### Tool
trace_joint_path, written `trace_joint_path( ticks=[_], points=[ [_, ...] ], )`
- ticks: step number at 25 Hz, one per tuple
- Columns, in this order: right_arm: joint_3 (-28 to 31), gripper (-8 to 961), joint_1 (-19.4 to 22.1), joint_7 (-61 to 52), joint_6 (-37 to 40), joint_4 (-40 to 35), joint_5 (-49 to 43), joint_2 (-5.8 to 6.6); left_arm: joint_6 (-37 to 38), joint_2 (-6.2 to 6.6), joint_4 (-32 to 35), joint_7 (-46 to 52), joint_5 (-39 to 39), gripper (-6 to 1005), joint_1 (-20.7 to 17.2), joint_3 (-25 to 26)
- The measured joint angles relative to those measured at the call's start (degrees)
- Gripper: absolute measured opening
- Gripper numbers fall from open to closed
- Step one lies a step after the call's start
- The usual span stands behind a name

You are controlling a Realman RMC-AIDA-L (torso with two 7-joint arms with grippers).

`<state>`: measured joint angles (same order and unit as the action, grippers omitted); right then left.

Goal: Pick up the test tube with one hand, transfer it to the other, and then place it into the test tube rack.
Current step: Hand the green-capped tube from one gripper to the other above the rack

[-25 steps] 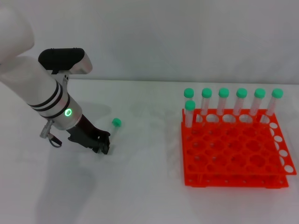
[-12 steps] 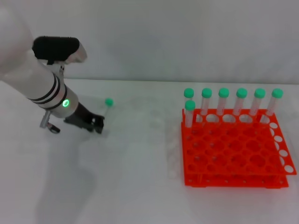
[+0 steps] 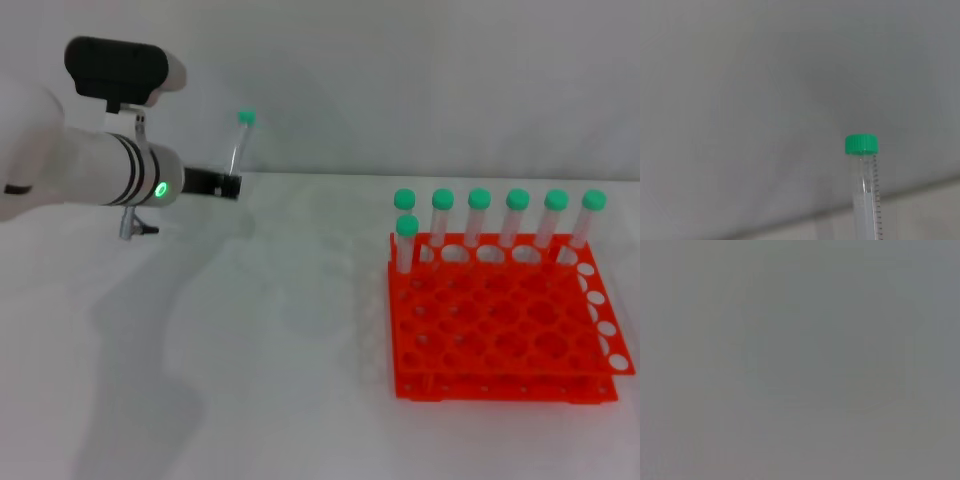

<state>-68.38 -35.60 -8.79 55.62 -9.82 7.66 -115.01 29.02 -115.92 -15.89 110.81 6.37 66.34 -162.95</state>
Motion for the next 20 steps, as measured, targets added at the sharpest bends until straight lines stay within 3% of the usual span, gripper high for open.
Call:
trace_joint_path(
  ticks=[4, 7, 11, 14, 20],
  points=[
    [0.0, 841, -0.1, 0.0, 0.0, -0.1, 0.0, 0.05, -2.9, -0.91, -0.1, -15.2, -16.3, 189, -0.6, 0.0],
    [0.1, 841, -0.2, -0.3, -0.5, -0.2, 0.1, 0.05, -0.6, -2.24, -0.3, -32.1, -32.3, 188, -1.2, 0.0],
    [0.4, 842, -0.2, -1.0, -2.1, -0.5, 0.2, 0.11, 13.2, -3.02, 1.0, -54.9, -55.3, 188, -4.9, 0.0],
    [0.5, 842, -0.2, -1.2, -2.7, -0.6, 0.2, 0.21, 26.1, -2.93, 2.1, -60.5, -62.5, 187, -8.6, 0.0],
    [0.1, 838, -0.2, -1.3, -3.2, -1.2, -0.2, 0.27, 50.6, -2.86, 2.2, -59.8, -63.8, 186, -15.0, 0.0]
  ],
)
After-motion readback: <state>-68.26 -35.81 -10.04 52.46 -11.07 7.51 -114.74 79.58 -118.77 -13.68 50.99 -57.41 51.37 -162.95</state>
